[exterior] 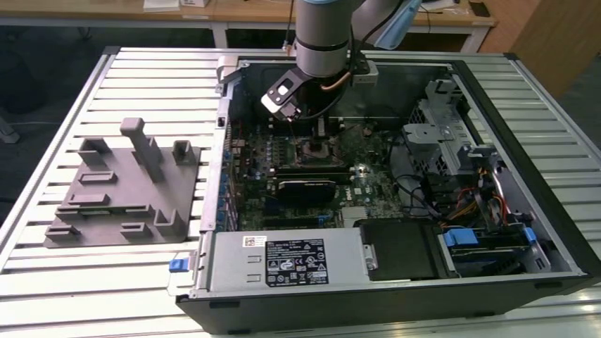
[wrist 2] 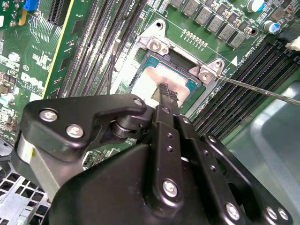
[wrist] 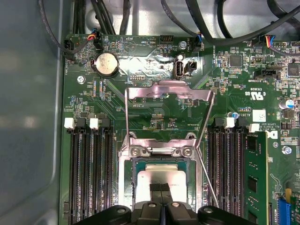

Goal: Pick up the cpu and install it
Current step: 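Place the cpu into insertion slot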

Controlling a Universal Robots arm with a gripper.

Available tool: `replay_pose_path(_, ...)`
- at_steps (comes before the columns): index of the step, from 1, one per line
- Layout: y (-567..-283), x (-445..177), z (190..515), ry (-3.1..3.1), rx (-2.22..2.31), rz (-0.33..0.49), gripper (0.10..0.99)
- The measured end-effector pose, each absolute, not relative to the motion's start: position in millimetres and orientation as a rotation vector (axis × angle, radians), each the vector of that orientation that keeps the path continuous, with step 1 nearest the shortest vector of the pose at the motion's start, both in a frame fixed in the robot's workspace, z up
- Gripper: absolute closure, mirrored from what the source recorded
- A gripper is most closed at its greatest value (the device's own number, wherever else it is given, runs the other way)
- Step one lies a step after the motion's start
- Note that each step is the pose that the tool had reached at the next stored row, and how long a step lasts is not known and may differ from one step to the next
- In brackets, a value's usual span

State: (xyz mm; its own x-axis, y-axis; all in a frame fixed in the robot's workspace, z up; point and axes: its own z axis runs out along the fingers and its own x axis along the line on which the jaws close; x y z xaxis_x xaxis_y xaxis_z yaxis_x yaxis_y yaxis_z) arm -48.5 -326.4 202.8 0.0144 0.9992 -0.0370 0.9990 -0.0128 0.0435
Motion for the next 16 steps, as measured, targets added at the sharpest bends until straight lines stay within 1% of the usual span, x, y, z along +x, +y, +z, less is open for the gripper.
replay_pose_path(16, -326.7, -48.6, 197.3, 2.168, 2.198, 0.01, 0.98)
